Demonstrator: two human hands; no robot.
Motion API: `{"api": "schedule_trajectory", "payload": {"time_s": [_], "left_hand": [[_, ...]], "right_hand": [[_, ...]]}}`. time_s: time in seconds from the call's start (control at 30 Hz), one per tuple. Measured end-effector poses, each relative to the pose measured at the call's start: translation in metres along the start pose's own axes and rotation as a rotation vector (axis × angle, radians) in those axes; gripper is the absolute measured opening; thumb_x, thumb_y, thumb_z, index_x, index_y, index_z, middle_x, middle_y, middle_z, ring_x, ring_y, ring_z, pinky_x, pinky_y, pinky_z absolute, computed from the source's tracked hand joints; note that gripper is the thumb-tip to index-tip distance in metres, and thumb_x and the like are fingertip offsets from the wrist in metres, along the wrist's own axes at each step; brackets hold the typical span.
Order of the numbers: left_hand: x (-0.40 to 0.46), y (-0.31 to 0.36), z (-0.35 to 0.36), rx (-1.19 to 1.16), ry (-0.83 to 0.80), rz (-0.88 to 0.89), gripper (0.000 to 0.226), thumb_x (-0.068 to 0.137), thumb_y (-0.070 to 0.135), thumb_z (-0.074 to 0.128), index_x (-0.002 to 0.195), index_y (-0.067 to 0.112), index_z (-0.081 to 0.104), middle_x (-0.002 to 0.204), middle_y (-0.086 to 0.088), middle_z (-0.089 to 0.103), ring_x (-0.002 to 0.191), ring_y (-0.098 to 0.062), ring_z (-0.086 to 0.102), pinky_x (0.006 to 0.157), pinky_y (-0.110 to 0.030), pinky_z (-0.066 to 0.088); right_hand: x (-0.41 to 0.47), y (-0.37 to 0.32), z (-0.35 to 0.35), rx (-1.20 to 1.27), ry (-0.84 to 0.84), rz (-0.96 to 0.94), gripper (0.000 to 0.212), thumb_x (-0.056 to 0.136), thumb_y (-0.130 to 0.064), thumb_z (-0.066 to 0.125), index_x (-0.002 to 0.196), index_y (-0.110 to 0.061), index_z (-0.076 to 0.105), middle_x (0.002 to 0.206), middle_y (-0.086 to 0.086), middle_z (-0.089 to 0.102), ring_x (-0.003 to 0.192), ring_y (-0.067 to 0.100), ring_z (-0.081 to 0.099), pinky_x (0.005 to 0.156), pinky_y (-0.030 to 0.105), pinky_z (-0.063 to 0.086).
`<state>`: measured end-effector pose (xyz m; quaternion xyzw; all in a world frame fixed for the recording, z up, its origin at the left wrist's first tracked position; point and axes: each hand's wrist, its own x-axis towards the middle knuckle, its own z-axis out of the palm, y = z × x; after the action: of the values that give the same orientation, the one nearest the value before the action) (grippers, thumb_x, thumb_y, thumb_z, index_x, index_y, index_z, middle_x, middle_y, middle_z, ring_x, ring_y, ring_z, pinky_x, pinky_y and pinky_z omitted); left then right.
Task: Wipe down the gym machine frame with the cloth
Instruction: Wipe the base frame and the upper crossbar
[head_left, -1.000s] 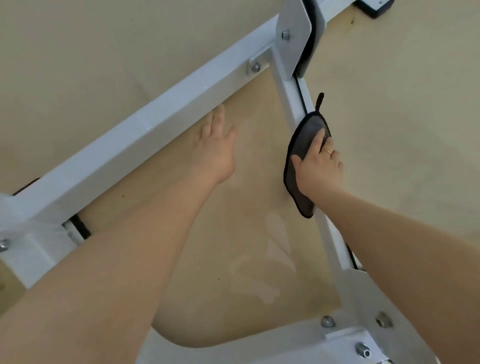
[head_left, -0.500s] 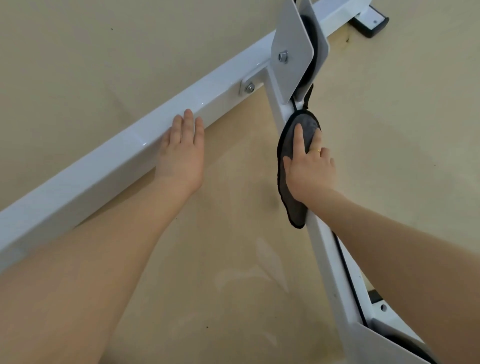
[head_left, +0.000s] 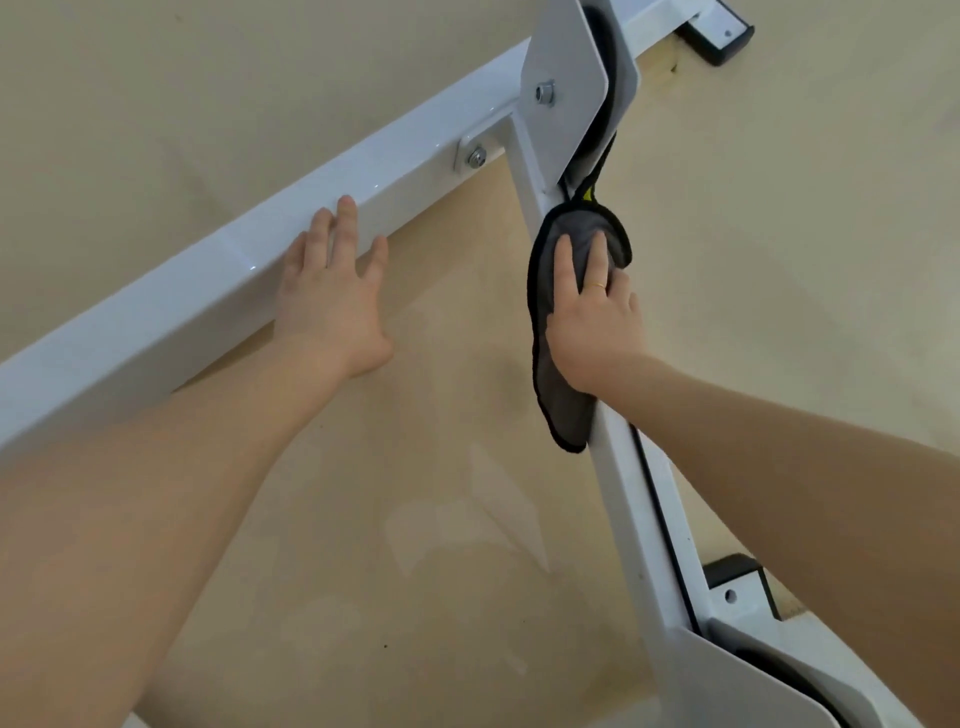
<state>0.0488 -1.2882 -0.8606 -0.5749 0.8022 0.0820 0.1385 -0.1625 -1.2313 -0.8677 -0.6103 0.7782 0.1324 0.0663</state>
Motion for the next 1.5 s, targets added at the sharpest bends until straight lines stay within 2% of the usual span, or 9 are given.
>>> {"api": "schedule_trajectory", "payload": {"time_s": [0.23, 0.4, 0.7, 0.8, 0.87, 1.07, 1.2, 1.4, 1.5], "left_hand": [[0.000, 0.008, 0.002, -0.057, 0.011, -0.041, 0.087, 0.079, 0.031, 0.059, 0.148, 0.019, 0.007, 0.152, -0.012, -0.025, 0.141, -0.029, -0.018, 0.115, -0.037, -0.004], [-0.002, 0.003, 0.003, -0.160, 0.034, -0.034, 0.080, 0.079, 0.027, 0.059, 0.147, 0.021, 0.017, 0.153, -0.008, -0.024, 0.141, -0.026, -0.018, 0.114, -0.036, -0.005], [-0.001, 0.003, 0.008, -0.230, 0.086, -0.034, 0.081, 0.080, 0.027, 0.059, 0.147, 0.014, 0.016, 0.154, -0.009, -0.020, 0.142, -0.026, -0.017, 0.115, -0.038, -0.005], [0.000, 0.008, 0.007, -0.319, 0.063, -0.072, 0.040, 0.079, 0.021, 0.060, 0.116, 0.006, 0.055, 0.154, -0.006, -0.022, 0.141, -0.025, -0.019, 0.115, -0.039, 0.000], [0.000, 0.012, 0.005, -0.367, 0.041, -0.099, 0.018, 0.080, 0.019, 0.059, 0.092, 0.007, 0.065, 0.154, -0.004, -0.023, 0.141, -0.025, -0.020, 0.115, -0.038, 0.001], [0.000, 0.009, 0.006, -0.327, 0.031, -0.117, 0.020, 0.081, 0.019, 0.058, 0.089, 0.006, 0.071, 0.153, 0.003, -0.025, 0.141, -0.018, -0.020, 0.111, -0.038, 0.019], [-0.001, 0.023, -0.001, -0.344, 0.009, -0.205, 0.021, 0.077, 0.018, 0.059, 0.088, 0.005, 0.071, 0.153, 0.005, -0.024, 0.141, -0.017, -0.019, 0.092, -0.036, 0.038], [-0.001, 0.029, -0.002, -0.320, -0.002, -0.244, 0.016, 0.074, 0.015, 0.061, 0.084, 0.007, 0.071, 0.152, 0.004, -0.027, 0.141, -0.018, -0.021, 0.074, -0.031, 0.036], [0.001, 0.026, 0.002, -0.339, 0.027, -0.210, 0.018, 0.076, 0.016, 0.060, 0.087, 0.008, 0.071, 0.153, 0.002, -0.025, 0.141, -0.019, -0.020, 0.084, -0.032, 0.039]], "right_hand": [[0.018, -0.007, -0.007, 0.054, 0.003, 0.045, 0.073, 0.094, -0.016, 0.039, 0.149, -0.017, -0.010, 0.154, 0.021, -0.012, 0.133, 0.038, 0.024, 0.106, 0.039, 0.025], [-0.022, -0.002, 0.006, -0.028, 0.013, 0.023, 0.073, 0.096, -0.020, 0.039, 0.149, -0.021, -0.011, 0.153, 0.023, -0.013, 0.132, 0.040, 0.023, 0.106, 0.040, 0.025], [0.026, -0.011, -0.012, 0.083, -0.008, 0.068, 0.073, 0.097, -0.033, 0.043, 0.150, -0.023, -0.007, 0.155, 0.021, -0.009, 0.129, 0.037, 0.030, 0.103, 0.040, 0.028], [-0.013, -0.002, -0.007, 0.050, -0.051, 0.059, 0.079, 0.096, -0.037, 0.045, 0.149, -0.022, -0.011, 0.154, 0.021, -0.011, 0.125, 0.036, 0.034, 0.102, 0.038, 0.030], [-0.041, 0.002, -0.002, -0.001, -0.098, 0.055, 0.088, 0.093, -0.040, 0.051, 0.148, -0.022, -0.015, 0.154, 0.023, -0.013, 0.122, 0.035, 0.036, 0.101, 0.037, 0.031], [-0.017, 0.002, -0.010, 0.074, -0.116, 0.049, 0.086, 0.094, -0.037, 0.051, 0.148, -0.026, -0.015, 0.154, 0.021, -0.014, 0.127, 0.039, 0.031, 0.103, 0.041, 0.029], [0.006, 0.001, -0.020, 0.263, -0.176, 0.113, 0.075, 0.097, -0.038, 0.041, 0.148, -0.031, -0.012, 0.156, 0.014, -0.011, 0.132, 0.039, 0.025, 0.105, 0.043, 0.027], [-0.078, 0.015, 0.005, 0.078, -0.152, 0.057, 0.072, 0.098, -0.043, 0.037, 0.148, -0.027, -0.013, 0.154, 0.019, -0.012, 0.125, 0.038, 0.033, 0.103, 0.040, 0.028], [-0.068, 0.011, 0.005, 0.053, -0.109, 0.100, 0.070, 0.099, -0.041, 0.035, 0.148, -0.028, -0.013, 0.155, 0.019, -0.009, 0.123, 0.038, 0.034, 0.101, 0.039, 0.030]]}}
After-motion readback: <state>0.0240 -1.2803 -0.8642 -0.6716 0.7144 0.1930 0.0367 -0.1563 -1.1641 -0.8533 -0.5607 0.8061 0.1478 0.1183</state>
